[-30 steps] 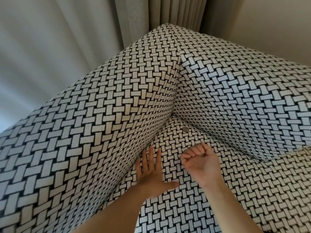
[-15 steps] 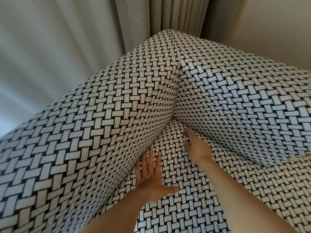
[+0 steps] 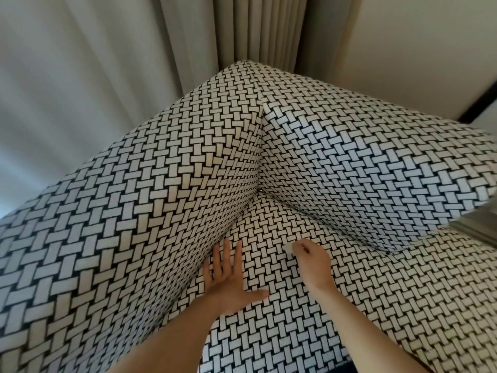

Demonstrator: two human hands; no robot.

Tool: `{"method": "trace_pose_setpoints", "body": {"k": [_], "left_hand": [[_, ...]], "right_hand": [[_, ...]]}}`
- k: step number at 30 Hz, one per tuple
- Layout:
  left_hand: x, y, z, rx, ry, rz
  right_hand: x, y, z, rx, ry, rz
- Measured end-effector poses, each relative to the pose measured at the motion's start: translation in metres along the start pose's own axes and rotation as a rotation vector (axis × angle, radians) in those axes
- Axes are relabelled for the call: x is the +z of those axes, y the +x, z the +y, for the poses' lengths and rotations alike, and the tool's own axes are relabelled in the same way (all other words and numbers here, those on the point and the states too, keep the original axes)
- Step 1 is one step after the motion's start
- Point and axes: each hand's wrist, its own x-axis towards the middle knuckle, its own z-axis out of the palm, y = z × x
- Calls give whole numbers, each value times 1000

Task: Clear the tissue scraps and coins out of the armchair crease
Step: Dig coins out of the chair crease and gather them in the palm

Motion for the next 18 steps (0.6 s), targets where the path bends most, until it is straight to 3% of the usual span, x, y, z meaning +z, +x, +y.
{"method": "trace_pose_setpoints", "body": {"k": [5,9,13,18], "left_hand": [[-2,-3,0,25,-20,27],[-4,-4,-3,65,-84,92],[-8,-12,-11,111,-178,198],[-4,-21,-24,61,-243,214]], "right_hand": [[-22,-24,-17,401,615,-165],[-36,-42,-27,466,1032,-255],[-41,-54,-39,452,1172,-247],[-41,-61,-47,514,1199,-258]]}}
